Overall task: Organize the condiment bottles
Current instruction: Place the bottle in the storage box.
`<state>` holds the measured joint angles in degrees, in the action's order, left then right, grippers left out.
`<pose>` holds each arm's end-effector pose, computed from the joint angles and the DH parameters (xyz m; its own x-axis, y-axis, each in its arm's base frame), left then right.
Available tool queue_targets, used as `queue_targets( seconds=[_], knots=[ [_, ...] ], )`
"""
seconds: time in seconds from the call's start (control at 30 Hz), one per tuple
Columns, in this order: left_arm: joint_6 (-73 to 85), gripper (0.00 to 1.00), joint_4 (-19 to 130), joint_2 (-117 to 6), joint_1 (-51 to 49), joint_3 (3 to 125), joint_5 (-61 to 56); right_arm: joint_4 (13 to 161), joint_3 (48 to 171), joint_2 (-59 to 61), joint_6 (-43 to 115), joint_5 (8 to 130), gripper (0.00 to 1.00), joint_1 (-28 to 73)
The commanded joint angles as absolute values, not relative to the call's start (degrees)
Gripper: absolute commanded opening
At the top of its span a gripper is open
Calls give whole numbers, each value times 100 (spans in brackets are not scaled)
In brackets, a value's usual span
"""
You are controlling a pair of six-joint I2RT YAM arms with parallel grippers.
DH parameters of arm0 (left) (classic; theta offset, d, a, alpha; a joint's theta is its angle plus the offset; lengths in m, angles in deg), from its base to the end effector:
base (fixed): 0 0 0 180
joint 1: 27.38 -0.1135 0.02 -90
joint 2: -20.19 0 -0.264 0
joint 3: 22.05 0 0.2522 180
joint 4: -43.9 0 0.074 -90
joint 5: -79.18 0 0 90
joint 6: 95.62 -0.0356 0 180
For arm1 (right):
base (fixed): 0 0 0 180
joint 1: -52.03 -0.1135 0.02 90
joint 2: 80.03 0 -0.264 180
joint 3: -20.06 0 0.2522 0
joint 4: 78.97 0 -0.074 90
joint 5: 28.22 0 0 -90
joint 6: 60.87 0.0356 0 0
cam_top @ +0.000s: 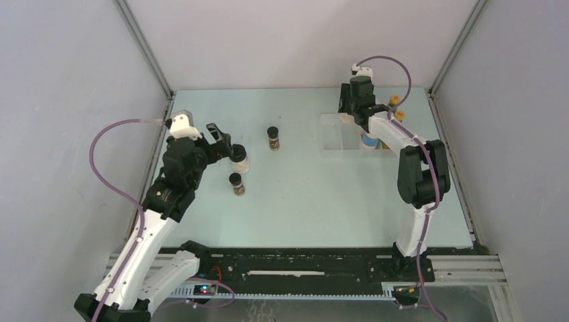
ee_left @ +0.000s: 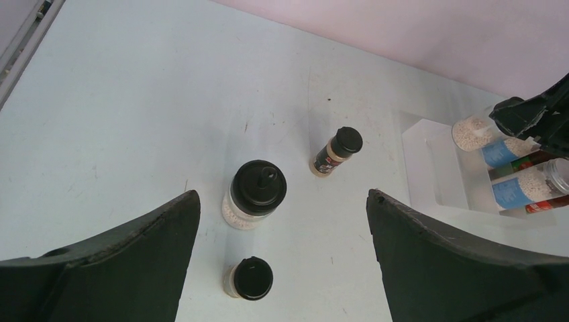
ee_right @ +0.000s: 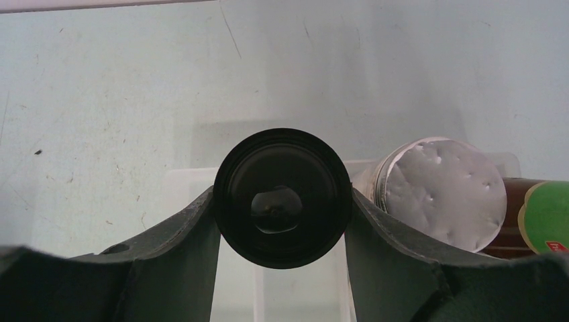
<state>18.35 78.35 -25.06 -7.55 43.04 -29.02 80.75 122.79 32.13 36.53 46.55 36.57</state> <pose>0.1691 -0.0491 0.3594 -0.2322 -0.3265 -0.9162 -0.0617 0.9450 -0.3211 0.4482 0.1143 0.2630 -0.4785 -0.0034 -0.8781 0.0245 0.9996 -0.0172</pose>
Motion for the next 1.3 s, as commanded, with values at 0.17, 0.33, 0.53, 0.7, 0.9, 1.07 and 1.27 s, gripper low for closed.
queue_targets(
  seconds=[0.17,0.33,0.53,0.7,0.9,1.07,1.27],
  knots=[
    [1833,98,7695,-2309,-788,4208,-2814,8183,12019,2754,3724,4460,0,3599],
    [1849,98,7705,-2280,-787,4193,-2791,8204,11925,2691,3729,4447,0,3587],
    [1859,97,7710,-2239,-786,4190,-2782,8235,11821,2624,3739,4437,0,3577],
    [1883,97,7717,-2237,-787,4185,-2756,8261,11747,2561,3741,4422,0,3566],
    [1902,97,7717,-2240,-787,4188,-2728,8270,11686,2536,3742,4441,0,3568],
    [1916,97,7721,-2221,-787,4198,-2726,8279,11653,2534,3748,4455,0,3559],
    [1918,97,7720,-2217,-787,4193,-2725,8296,11669,2625,3756,4493,0,3577]
  ],
)
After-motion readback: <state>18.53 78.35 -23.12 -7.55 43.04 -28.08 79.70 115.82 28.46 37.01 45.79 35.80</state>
